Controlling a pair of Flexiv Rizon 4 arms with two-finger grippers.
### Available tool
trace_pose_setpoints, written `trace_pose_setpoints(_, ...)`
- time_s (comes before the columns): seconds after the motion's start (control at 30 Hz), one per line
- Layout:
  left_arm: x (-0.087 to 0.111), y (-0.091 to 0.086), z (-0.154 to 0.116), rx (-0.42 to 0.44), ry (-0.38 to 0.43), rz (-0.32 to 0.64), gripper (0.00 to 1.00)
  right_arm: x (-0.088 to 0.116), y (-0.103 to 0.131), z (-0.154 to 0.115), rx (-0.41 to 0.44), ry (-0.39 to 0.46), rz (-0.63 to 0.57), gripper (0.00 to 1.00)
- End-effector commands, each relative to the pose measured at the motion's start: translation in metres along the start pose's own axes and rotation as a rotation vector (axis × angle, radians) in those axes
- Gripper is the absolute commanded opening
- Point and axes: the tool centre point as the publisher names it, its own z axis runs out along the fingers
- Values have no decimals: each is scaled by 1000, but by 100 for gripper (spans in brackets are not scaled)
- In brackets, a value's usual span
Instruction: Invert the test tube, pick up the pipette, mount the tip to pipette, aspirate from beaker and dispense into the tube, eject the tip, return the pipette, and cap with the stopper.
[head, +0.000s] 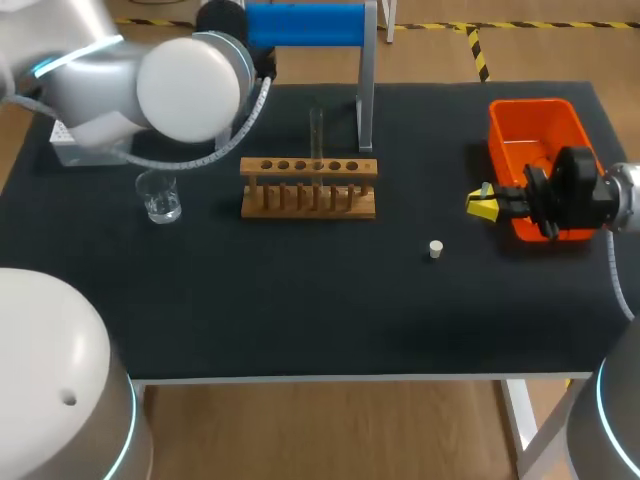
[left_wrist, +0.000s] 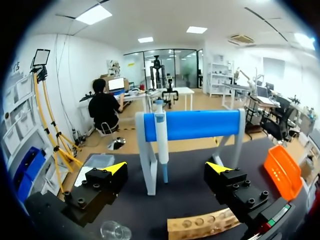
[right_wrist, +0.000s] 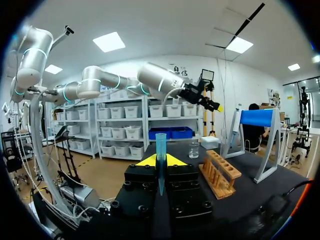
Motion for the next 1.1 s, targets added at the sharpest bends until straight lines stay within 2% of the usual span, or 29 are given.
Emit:
trace_pose_setpoints(0.03,5,-4,18,16,-2,1,100,1,0,-1,0,1,-1,0)
trace_pose_setpoints(0.2,4,-10,31,39,-17,-20,100,1,0,-1,0,1,-1,0)
trace_pose_setpoints(0.4,11,-11,46,54,5,-38,100,1,0,-1,0,1,-1,0)
trace_pose_setpoints(0.77,15,-15,73,61,-4,-36,100,1,0,-1,0,1,-1,0)
trace_pose_setpoints(0.83,15,-17,77,63,-7,-30,78,1,0,-1,0,1,-1,0)
trace_pose_setpoints(0.87,15,-18,79,64,-7,-29,73,1,0,-1,0,1,-1,0)
trace_pose_setpoints(0.93,15,-20,82,67,-10,-24,66,1,0,-1,0,1,-1,0)
trace_pose_setpoints(1.1,12,-24,89,72,-15,-22,62,1,0,-1,0,1,-1,0)
